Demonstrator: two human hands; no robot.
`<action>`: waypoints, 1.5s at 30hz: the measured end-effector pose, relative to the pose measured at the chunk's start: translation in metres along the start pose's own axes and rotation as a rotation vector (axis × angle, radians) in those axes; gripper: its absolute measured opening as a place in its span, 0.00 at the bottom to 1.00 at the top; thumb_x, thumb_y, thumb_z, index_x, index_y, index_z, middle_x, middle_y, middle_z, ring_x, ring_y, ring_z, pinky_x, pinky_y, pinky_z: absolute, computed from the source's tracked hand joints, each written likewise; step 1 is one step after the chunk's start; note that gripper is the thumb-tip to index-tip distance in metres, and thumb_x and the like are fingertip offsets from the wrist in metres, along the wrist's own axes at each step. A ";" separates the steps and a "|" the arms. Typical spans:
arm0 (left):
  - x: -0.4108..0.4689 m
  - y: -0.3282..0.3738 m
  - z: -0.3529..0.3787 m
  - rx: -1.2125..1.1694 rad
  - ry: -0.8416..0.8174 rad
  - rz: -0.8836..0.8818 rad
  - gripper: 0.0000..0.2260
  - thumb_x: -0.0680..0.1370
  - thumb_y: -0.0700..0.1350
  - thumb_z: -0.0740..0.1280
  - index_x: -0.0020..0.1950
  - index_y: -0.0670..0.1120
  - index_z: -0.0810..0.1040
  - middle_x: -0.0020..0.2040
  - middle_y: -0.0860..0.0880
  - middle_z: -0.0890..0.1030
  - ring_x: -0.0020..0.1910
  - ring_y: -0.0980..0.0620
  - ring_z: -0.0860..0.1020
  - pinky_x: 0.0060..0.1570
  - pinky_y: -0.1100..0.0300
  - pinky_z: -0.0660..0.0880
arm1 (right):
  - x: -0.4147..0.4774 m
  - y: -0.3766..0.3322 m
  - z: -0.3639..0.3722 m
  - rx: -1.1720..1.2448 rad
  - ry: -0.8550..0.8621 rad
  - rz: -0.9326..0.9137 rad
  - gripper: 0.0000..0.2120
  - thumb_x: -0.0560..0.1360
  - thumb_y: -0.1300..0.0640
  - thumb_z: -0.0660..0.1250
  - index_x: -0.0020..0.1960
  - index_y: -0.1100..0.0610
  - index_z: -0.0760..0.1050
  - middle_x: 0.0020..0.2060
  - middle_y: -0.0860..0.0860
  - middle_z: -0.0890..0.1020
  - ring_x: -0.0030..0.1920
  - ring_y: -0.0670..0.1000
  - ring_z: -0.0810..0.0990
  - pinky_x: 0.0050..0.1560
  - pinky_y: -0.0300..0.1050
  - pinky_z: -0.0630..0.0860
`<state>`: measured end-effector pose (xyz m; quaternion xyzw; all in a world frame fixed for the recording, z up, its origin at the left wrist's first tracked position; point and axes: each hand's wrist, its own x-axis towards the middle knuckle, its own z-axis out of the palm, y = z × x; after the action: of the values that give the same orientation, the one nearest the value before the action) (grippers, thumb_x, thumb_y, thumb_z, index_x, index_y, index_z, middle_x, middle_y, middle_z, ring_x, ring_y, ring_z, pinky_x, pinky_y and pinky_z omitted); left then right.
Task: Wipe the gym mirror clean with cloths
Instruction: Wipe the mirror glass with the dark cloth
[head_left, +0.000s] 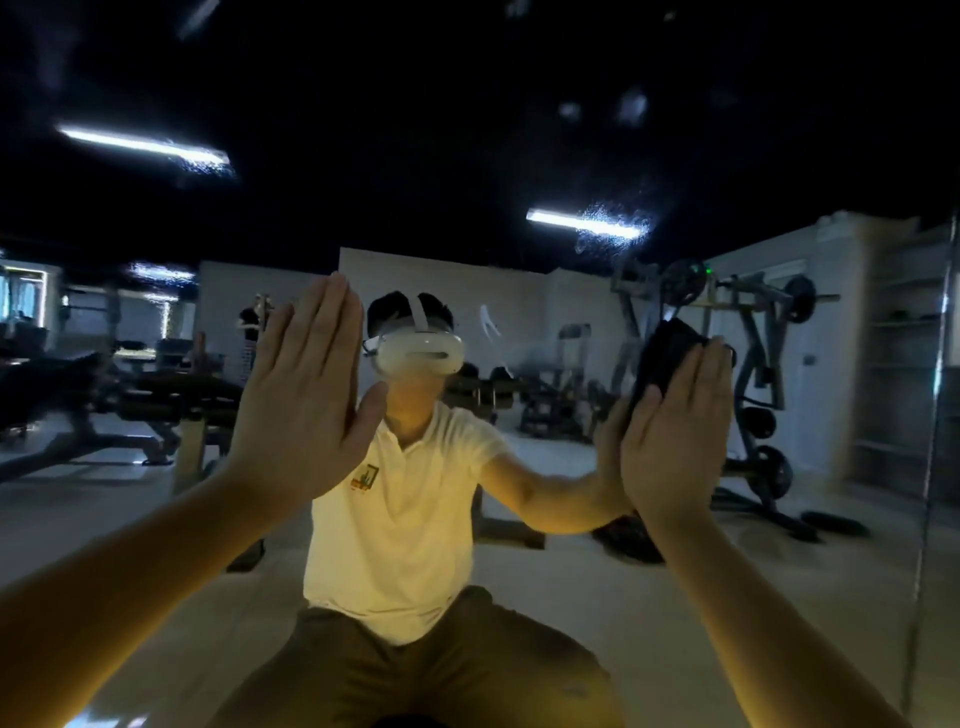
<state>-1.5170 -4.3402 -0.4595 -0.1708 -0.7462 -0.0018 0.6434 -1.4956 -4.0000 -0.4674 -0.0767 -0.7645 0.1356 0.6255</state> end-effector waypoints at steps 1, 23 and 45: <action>0.000 -0.001 0.001 -0.006 0.002 0.003 0.35 0.84 0.59 0.51 0.83 0.36 0.52 0.84 0.36 0.51 0.84 0.41 0.49 0.82 0.41 0.47 | 0.000 -0.010 -0.001 0.015 0.001 0.051 0.31 0.86 0.50 0.40 0.80 0.72 0.52 0.80 0.68 0.55 0.81 0.66 0.53 0.78 0.66 0.59; -0.002 -0.024 -0.008 -0.009 -0.044 0.134 0.30 0.83 0.52 0.49 0.82 0.36 0.56 0.83 0.37 0.56 0.83 0.40 0.55 0.80 0.39 0.56 | -0.018 -0.129 0.017 0.001 0.076 -0.225 0.28 0.85 0.52 0.47 0.79 0.69 0.54 0.80 0.68 0.56 0.81 0.67 0.51 0.81 0.65 0.49; 0.008 -0.040 -0.036 -0.126 -0.054 0.158 0.27 0.82 0.49 0.53 0.78 0.37 0.67 0.77 0.37 0.70 0.75 0.38 0.70 0.72 0.38 0.68 | -0.036 -0.195 0.021 0.111 -0.087 -0.664 0.31 0.86 0.47 0.51 0.83 0.62 0.49 0.83 0.60 0.49 0.83 0.57 0.41 0.82 0.57 0.43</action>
<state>-1.4938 -4.3838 -0.4373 -0.2691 -0.7460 0.0068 0.6091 -1.4984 -4.1978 -0.4459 0.2167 -0.7651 -0.0310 0.6055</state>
